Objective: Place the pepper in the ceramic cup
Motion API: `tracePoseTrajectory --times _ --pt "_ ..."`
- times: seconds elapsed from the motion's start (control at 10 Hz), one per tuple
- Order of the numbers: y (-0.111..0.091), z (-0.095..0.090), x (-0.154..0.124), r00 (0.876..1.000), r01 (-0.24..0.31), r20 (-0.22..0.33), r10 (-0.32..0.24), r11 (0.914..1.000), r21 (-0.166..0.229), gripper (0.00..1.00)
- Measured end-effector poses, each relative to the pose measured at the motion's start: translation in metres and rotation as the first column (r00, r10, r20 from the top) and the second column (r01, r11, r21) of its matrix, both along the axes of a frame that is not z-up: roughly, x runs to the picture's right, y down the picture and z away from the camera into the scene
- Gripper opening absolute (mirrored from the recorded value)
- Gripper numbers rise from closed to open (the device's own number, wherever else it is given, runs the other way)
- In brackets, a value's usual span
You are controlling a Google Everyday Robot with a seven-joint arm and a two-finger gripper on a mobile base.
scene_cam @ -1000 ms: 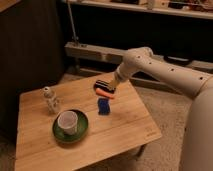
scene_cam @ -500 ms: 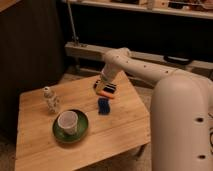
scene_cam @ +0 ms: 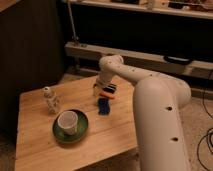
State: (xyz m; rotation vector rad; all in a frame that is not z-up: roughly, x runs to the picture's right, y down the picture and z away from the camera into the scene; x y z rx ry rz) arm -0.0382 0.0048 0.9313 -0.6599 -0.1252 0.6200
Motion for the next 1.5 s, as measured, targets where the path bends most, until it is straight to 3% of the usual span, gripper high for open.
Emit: tracePoseTrajectory --times 0.3,0.8,1.1,1.5 --pt "-0.001 0.005 0.013 0.999 0.000 -0.037 0.000 1.0000 -0.006 0.65" --pt "0.021 0.022 0.023 0.999 -0.018 -0.044 0.016 0.9989 -0.043 0.65" --pt "0.024 0.027 0.020 0.999 -0.008 -0.043 0.007 0.9994 -0.034 0.65" --pt "0.022 0.036 0.017 0.997 -0.061 -0.059 0.059 0.9977 -0.031 0.65"
